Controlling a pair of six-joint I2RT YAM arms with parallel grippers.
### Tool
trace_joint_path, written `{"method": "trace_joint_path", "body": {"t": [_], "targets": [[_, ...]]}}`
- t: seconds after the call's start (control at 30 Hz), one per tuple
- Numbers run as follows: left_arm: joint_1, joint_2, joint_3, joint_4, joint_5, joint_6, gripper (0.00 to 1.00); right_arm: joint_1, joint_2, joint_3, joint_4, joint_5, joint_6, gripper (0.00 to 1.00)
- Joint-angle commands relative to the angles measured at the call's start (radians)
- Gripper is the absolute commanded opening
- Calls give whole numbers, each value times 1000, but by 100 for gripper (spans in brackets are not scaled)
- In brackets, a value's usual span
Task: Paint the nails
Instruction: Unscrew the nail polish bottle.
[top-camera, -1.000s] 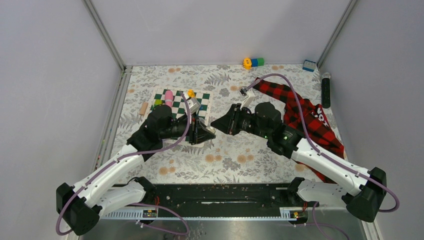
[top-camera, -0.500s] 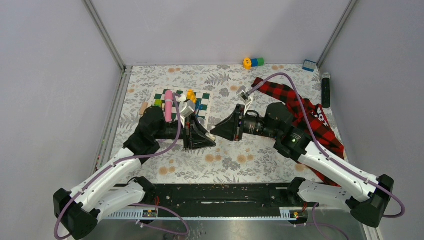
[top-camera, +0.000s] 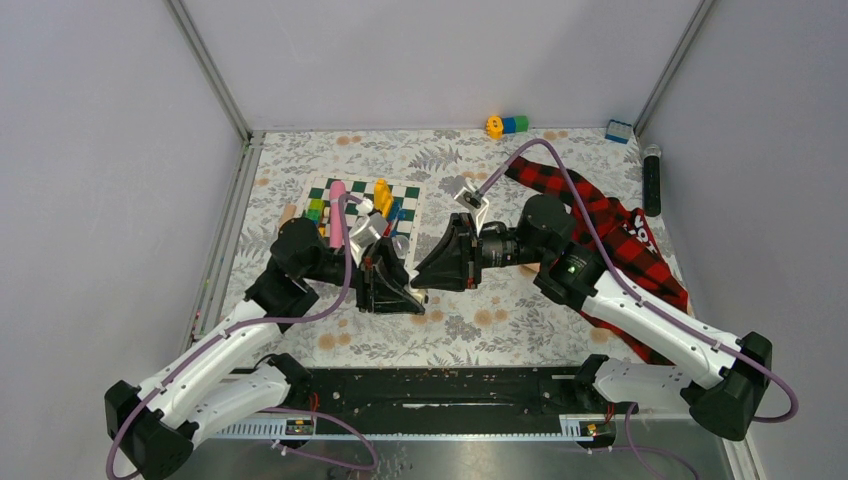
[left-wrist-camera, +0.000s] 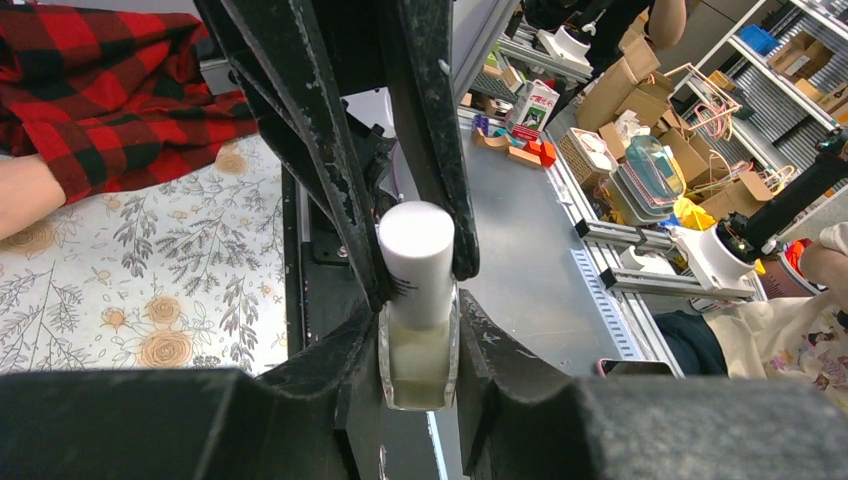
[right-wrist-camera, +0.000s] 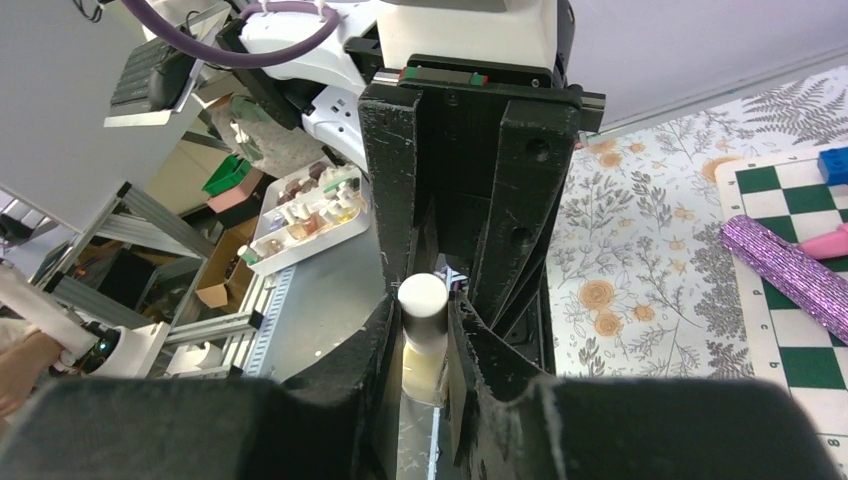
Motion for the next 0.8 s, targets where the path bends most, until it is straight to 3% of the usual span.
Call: {"method": "trace_joint_path", "body": {"t": [0.0, 0.37, 0.4, 0.47, 0.53, 0.63, 0.77], "targets": [[-19, -28, 3, 148, 18, 37, 0, 11, 20, 15, 57, 3, 25, 0], [30, -69, -15, 106, -153, 72, 0, 11, -78, -82, 86, 216, -1, 0], [31, -71, -12, 83, -179, 89, 0, 11, -94, -93, 86, 256, -2, 5], [32, -75, 3, -18, -250, 143, 0, 11, -127, -112, 76, 347, 1, 39], [31, -77, 25, -100, -330, 196, 0, 11, -148, -131, 55, 457, 14, 60], [31, -82, 41, -180, -460, 235, 0, 11, -156, -127, 3, 606, 34, 67], [31, -67, 60, -259, -574, 252, 0, 14, -117, -84, -62, 697, 90, 64]]}}
